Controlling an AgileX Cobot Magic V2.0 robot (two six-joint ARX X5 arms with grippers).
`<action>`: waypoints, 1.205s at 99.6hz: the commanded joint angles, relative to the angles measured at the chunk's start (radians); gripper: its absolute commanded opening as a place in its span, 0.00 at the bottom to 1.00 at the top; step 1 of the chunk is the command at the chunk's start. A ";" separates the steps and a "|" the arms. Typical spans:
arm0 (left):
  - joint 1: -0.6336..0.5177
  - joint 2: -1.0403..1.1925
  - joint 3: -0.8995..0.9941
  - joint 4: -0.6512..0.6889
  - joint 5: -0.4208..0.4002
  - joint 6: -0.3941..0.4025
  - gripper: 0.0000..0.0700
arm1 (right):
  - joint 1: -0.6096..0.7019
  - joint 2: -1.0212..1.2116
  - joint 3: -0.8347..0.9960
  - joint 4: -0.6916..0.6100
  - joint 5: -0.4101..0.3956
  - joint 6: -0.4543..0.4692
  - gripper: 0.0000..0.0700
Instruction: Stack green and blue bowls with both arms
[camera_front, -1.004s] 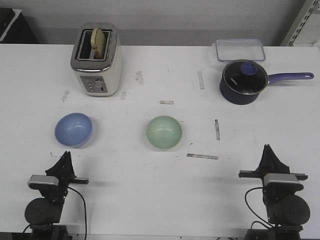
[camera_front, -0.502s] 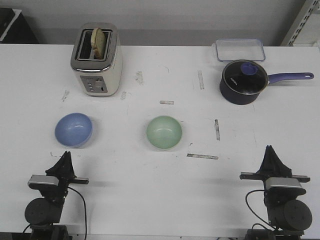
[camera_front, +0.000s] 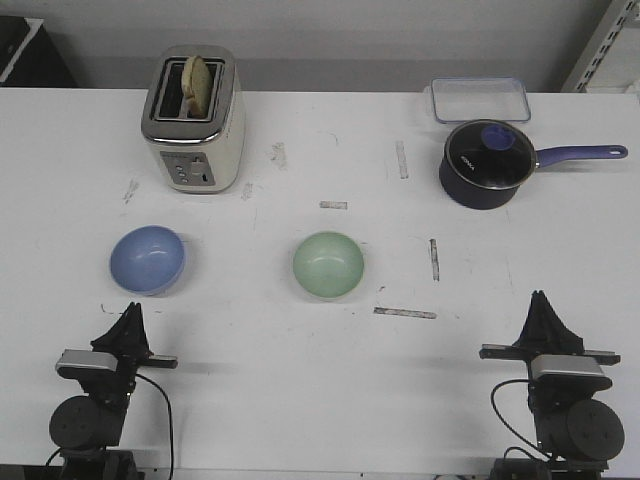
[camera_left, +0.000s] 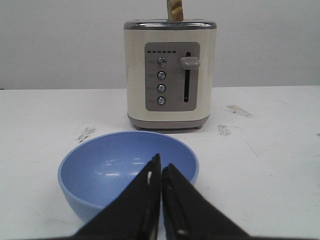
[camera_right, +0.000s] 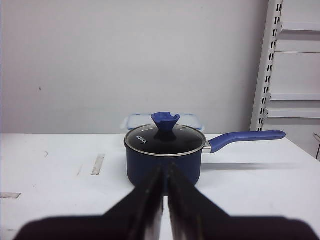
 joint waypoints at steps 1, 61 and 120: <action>0.002 -0.002 -0.003 0.013 -0.007 -0.019 0.00 | 0.002 -0.001 -0.003 0.010 0.000 0.010 0.01; 0.002 0.131 0.302 -0.027 -0.164 0.024 0.00 | 0.002 -0.001 -0.003 0.010 0.000 0.010 0.01; 0.002 0.576 0.685 -0.328 -0.188 -0.082 0.00 | 0.002 -0.001 -0.003 0.010 0.000 0.010 0.01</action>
